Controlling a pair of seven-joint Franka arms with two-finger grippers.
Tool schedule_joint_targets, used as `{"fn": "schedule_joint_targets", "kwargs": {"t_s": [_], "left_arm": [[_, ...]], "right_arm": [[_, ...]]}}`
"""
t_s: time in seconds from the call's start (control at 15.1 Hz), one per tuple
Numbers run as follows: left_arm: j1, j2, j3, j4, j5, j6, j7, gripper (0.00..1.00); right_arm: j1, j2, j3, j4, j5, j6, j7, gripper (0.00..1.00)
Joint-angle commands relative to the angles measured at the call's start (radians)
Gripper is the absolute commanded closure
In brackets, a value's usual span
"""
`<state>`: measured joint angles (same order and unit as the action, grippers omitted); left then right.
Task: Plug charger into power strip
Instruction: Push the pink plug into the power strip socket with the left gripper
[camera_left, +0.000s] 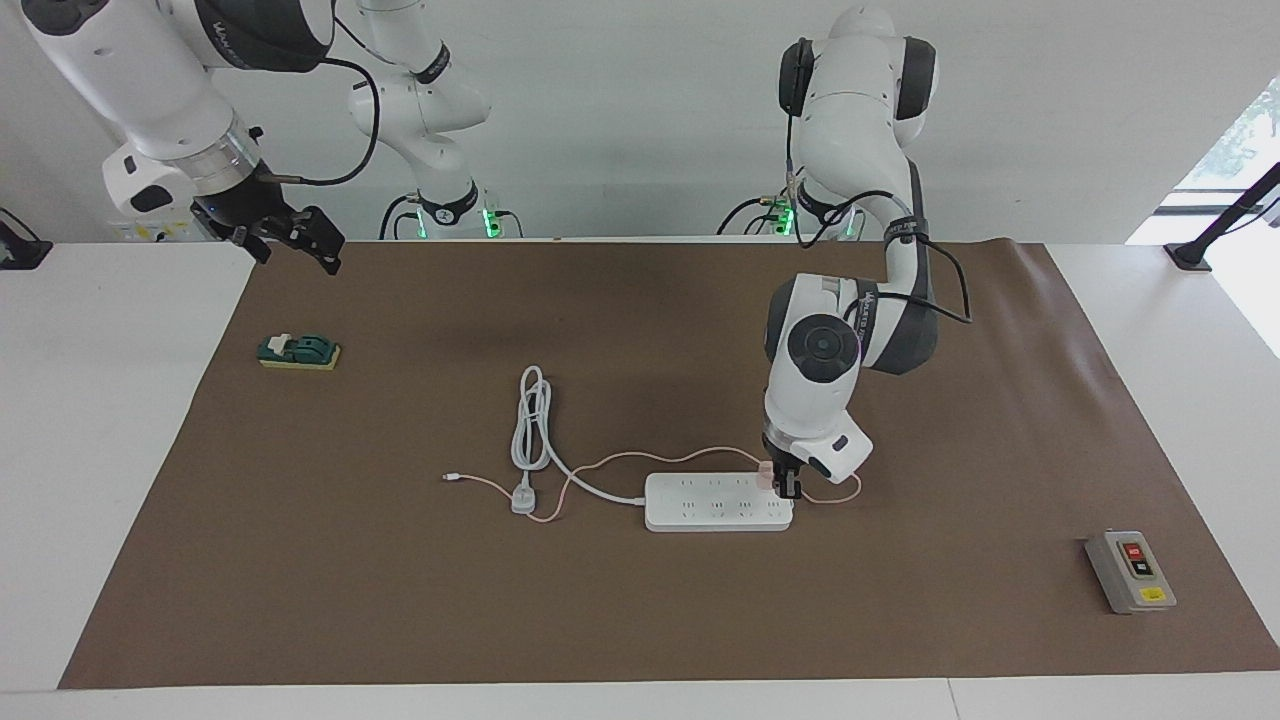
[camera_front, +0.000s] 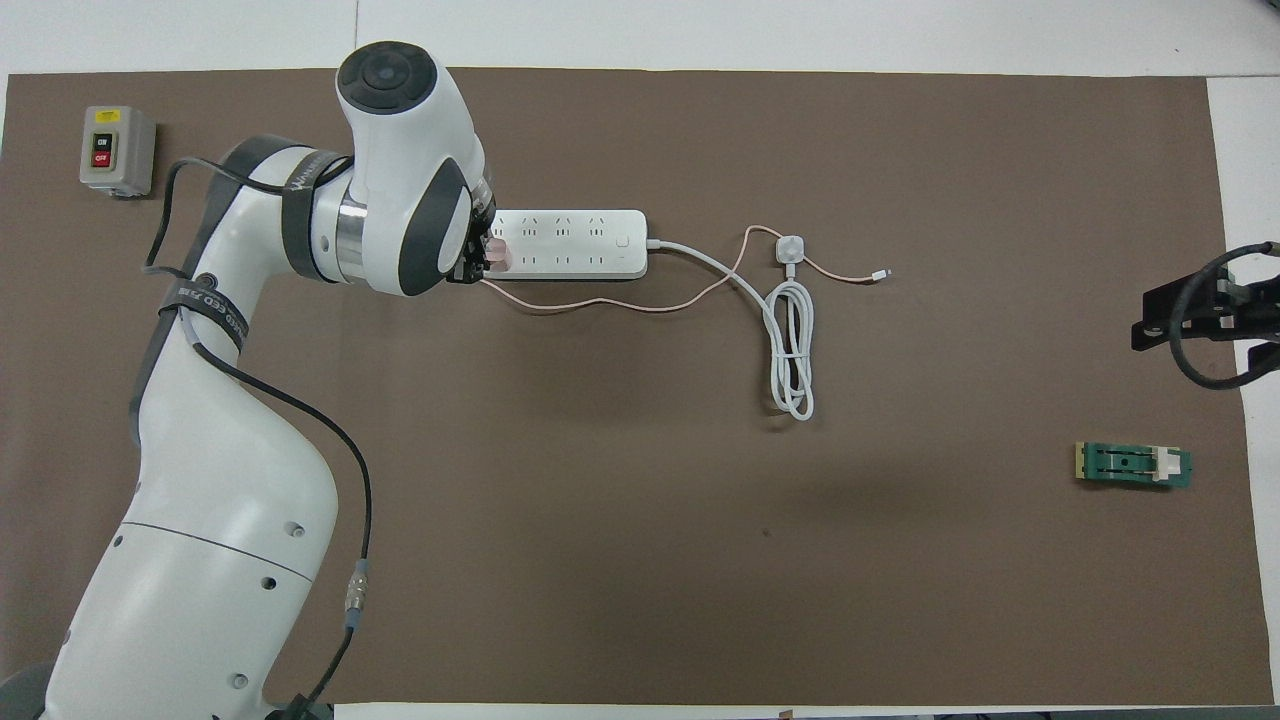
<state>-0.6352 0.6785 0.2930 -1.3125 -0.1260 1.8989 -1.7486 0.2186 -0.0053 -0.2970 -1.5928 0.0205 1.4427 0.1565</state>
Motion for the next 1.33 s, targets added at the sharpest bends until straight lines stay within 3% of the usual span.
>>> {"fn": "schedule_joint_targets", "kwargs": {"t_s": [0.0, 0.33, 0.53, 0.86, 0.93, 0.99, 1.06, 1.13, 1.26], "left_arm": [[-0.017, 0.047, -0.011, -0.076, -0.012, 0.060, -0.015, 1.00], [-0.005, 0.033, -0.012, -0.092, -0.014, 0.086, -0.014, 1.00], [-0.006, -0.036, -0.012, -0.201, -0.012, 0.172, -0.003, 1.00], [-0.001, -0.037, -0.012, -0.198, -0.014, 0.163, 0.006, 1.00], [-0.001, -0.037, -0.012, -0.197, -0.015, 0.164, 0.008, 0.96], [0.000, -0.037, -0.012, -0.189, -0.015, 0.161, 0.009, 0.42], [0.002, -0.037, -0.012, -0.185, -0.015, 0.158, 0.015, 0.16], [0.002, -0.039, -0.012, -0.180, -0.017, 0.146, 0.033, 0.00], [0.003, -0.040, -0.011, -0.147, -0.018, 0.091, 0.046, 0.00]], "right_arm": [[-0.007, -0.013, 0.001, -0.009, 0.016, -0.007, -0.008, 0.00], [-0.001, -0.015, 0.001, -0.009, 0.016, -0.007, -0.008, 0.00], [0.001, -0.013, 0.001, -0.009, 0.016, -0.005, -0.009, 0.00], [0.004, -0.015, 0.002, -0.009, 0.016, -0.005, -0.009, 0.00], [0.004, -0.015, 0.002, -0.009, 0.016, -0.007, -0.009, 0.00], [0.004, -0.015, 0.002, -0.009, 0.016, -0.007, -0.009, 0.00], [0.004, -0.015, 0.002, -0.009, 0.016, -0.007, -0.009, 0.00], [0.004, -0.015, 0.002, -0.009, 0.016, -0.007, -0.009, 0.00], [0.004, -0.015, 0.002, -0.009, 0.016, -0.007, -0.009, 0.00]]}}
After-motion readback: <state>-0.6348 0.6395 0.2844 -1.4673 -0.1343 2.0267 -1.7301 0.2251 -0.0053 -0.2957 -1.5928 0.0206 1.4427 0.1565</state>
